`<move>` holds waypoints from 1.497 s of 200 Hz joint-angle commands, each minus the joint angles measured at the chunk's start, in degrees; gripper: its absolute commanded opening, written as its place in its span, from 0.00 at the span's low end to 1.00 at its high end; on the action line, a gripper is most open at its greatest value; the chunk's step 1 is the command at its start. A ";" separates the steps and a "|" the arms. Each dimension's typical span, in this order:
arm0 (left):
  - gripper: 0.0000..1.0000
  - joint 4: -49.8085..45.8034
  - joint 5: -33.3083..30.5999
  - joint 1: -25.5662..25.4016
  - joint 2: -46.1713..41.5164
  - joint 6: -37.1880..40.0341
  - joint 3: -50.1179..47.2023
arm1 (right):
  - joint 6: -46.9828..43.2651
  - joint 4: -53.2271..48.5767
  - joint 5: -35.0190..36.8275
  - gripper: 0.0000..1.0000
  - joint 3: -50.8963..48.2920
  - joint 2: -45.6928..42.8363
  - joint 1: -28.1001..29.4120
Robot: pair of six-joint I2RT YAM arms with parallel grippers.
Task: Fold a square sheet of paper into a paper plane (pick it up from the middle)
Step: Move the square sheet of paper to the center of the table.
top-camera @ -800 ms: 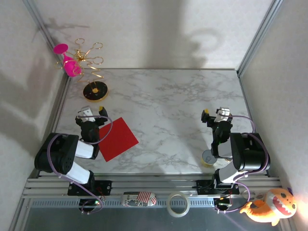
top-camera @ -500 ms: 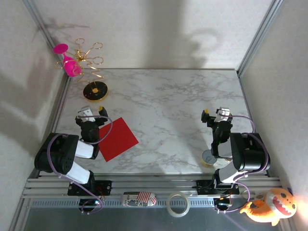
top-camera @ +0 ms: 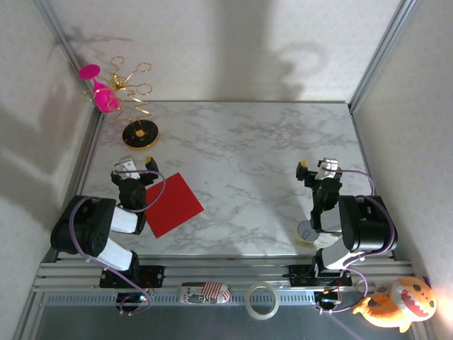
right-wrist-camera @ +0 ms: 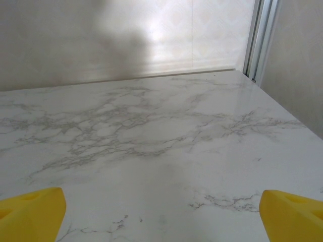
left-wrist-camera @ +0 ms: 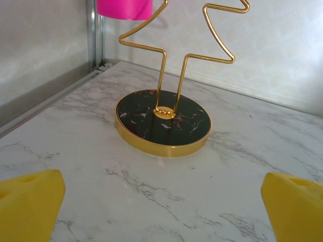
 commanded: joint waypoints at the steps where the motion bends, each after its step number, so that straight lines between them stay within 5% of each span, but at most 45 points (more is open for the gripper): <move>1: 0.99 0.05 -0.25 -0.45 0.53 0.77 0.69 | 0.31 1.72 0.92 0.99 0.31 0.22 -0.44; 58: 0.99 3.45 -0.03 -0.50 -1.35 0.95 -1.76 | 0.48 1.15 2.63 0.99 -0.44 -2.34 -0.08; 94: 0.99 -10.09 -7.18 -1.05 -13.63 -1.05 -0.41 | 3.58 -26.97 5.37 0.99 9.15 -17.75 1.18; 135: 0.99 -36.51 -12.60 -1.28 -26.49 -17.40 8.16 | 14.28 -54.31 -3.34 0.99 23.90 -20.74 4.74; 193: 0.99 -48.39 -1.98 -1.20 -32.14 -30.10 13.32 | 27.00 -67.21 -9.75 0.99 35.57 -10.66 20.11; 247: 0.99 -50.94 -2.58 -1.11 -32.98 -28.21 15.57 | 32.01 -71.96 -12.57 0.96 50.94 8.05 40.24; 299: 0.99 -55.32 -4.79 -1.02 -34.46 -25.09 16.61 | 31.33 -83.90 -15.51 0.88 71.07 27.53 50.32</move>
